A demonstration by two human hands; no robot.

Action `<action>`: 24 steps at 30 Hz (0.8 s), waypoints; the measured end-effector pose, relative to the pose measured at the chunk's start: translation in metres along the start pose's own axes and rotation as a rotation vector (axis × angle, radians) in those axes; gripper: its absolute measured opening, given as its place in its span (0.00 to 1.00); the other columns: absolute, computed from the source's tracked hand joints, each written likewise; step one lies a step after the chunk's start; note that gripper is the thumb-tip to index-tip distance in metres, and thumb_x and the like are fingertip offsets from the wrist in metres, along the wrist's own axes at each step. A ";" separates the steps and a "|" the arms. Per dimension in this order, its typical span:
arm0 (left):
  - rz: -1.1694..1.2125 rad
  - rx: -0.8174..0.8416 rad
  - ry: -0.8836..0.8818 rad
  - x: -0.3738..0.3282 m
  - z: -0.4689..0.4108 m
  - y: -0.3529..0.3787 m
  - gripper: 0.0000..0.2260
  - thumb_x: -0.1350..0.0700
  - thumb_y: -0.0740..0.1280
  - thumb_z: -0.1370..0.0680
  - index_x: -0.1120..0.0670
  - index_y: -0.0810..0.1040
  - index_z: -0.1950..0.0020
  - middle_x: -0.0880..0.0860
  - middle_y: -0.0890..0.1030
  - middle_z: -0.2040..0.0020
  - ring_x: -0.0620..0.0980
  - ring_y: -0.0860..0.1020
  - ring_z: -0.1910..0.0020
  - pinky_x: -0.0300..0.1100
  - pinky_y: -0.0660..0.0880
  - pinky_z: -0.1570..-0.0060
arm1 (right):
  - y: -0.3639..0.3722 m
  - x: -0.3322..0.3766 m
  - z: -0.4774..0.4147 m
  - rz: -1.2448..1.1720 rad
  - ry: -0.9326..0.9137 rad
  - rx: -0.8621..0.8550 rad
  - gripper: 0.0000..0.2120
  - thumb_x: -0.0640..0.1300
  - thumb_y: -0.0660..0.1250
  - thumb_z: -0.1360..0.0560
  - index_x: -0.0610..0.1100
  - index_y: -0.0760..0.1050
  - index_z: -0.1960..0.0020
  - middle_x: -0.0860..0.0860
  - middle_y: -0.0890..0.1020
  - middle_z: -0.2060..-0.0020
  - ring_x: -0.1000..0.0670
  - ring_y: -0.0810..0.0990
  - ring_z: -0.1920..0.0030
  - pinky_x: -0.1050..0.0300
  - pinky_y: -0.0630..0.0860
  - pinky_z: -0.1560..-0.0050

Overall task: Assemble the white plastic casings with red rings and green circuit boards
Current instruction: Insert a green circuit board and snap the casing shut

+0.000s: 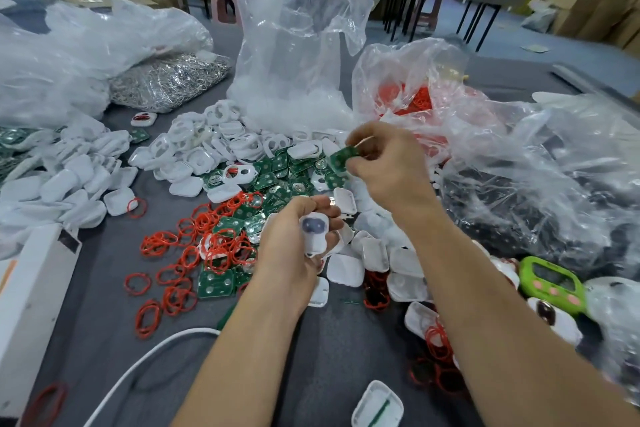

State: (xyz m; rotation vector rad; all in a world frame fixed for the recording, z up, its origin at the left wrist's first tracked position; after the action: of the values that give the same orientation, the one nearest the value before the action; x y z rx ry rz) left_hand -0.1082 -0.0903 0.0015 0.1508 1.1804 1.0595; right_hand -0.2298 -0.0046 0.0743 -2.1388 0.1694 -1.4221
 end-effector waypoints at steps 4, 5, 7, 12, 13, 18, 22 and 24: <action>-0.096 0.041 -0.003 0.006 0.002 0.006 0.10 0.61 0.65 0.22 0.58 0.84 0.59 0.56 0.84 0.62 0.50 0.81 0.68 0.37 0.76 0.72 | -0.029 -0.009 0.059 -0.515 0.123 -0.064 0.19 0.25 0.72 0.31 0.49 0.88 0.62 0.51 0.88 0.64 0.55 0.85 0.63 0.65 0.80 0.60; -0.125 0.058 -0.010 0.008 0.002 0.008 0.11 0.60 0.66 0.22 0.57 0.85 0.62 0.56 0.84 0.62 0.50 0.81 0.69 0.37 0.77 0.71 | -0.030 -0.014 0.069 -0.573 0.163 -0.053 0.19 0.24 0.71 0.30 0.48 0.88 0.62 0.49 0.88 0.64 0.52 0.87 0.62 0.64 0.81 0.58; -0.189 0.097 -0.026 0.013 0.004 0.012 0.13 0.59 0.67 0.22 0.55 0.86 0.65 0.56 0.84 0.62 0.50 0.81 0.69 0.38 0.76 0.71 | -0.031 -0.023 0.083 -0.609 0.219 -0.045 0.18 0.25 0.69 0.28 0.46 0.88 0.60 0.46 0.88 0.62 0.49 0.88 0.59 0.61 0.82 0.55; -0.294 0.129 0.001 0.017 0.007 0.017 0.15 0.56 0.66 0.19 0.56 0.84 0.65 0.57 0.84 0.62 0.49 0.82 0.67 0.39 0.77 0.71 | -0.029 -0.029 0.093 -0.596 0.233 -0.060 0.12 0.32 0.77 0.29 0.49 0.88 0.61 0.47 0.88 0.63 0.50 0.88 0.60 0.63 0.81 0.58; -0.312 0.145 0.012 0.018 0.008 0.019 0.16 0.55 0.66 0.19 0.54 0.85 0.66 0.57 0.84 0.62 0.48 0.82 0.67 0.39 0.77 0.70 | -0.031 -0.030 0.093 -0.574 0.223 -0.083 0.12 0.32 0.78 0.30 0.50 0.88 0.61 0.48 0.88 0.63 0.51 0.88 0.61 0.64 0.81 0.58; -0.319 0.151 0.032 0.020 0.009 0.023 0.17 0.54 0.67 0.18 0.50 0.87 0.66 0.55 0.84 0.65 0.48 0.82 0.69 0.39 0.78 0.70 | -0.033 -0.036 0.090 -0.500 0.200 -0.081 0.18 0.26 0.74 0.31 0.49 0.88 0.59 0.50 0.89 0.61 0.51 0.88 0.59 0.63 0.82 0.59; -0.307 0.120 0.065 0.019 0.007 0.022 0.15 0.59 0.69 0.20 0.51 0.87 0.66 0.56 0.83 0.67 0.49 0.82 0.71 0.39 0.78 0.70 | -0.038 -0.041 0.089 -0.441 0.219 -0.094 0.16 0.28 0.76 0.32 0.49 0.87 0.56 0.53 0.88 0.59 0.53 0.88 0.58 0.65 0.81 0.58; -0.293 0.103 0.091 0.018 0.006 0.020 0.15 0.61 0.69 0.20 0.53 0.86 0.66 0.55 0.82 0.68 0.49 0.81 0.71 0.37 0.77 0.72 | -0.039 -0.045 0.088 -0.467 0.254 -0.144 0.13 0.29 0.77 0.31 0.47 0.87 0.57 0.51 0.88 0.61 0.53 0.88 0.60 0.65 0.81 0.60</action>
State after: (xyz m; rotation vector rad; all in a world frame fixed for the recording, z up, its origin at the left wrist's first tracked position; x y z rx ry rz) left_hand -0.1157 -0.0639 0.0045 0.0081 1.2948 0.7550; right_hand -0.1789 0.0798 0.0334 -2.1968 -0.1497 -2.0030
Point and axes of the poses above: each hand's wrist, its own z-axis away from the middle knuckle, its own y-axis out of the palm, x = y × z, the point moved 5 cm from there along -z, towards the middle knuckle
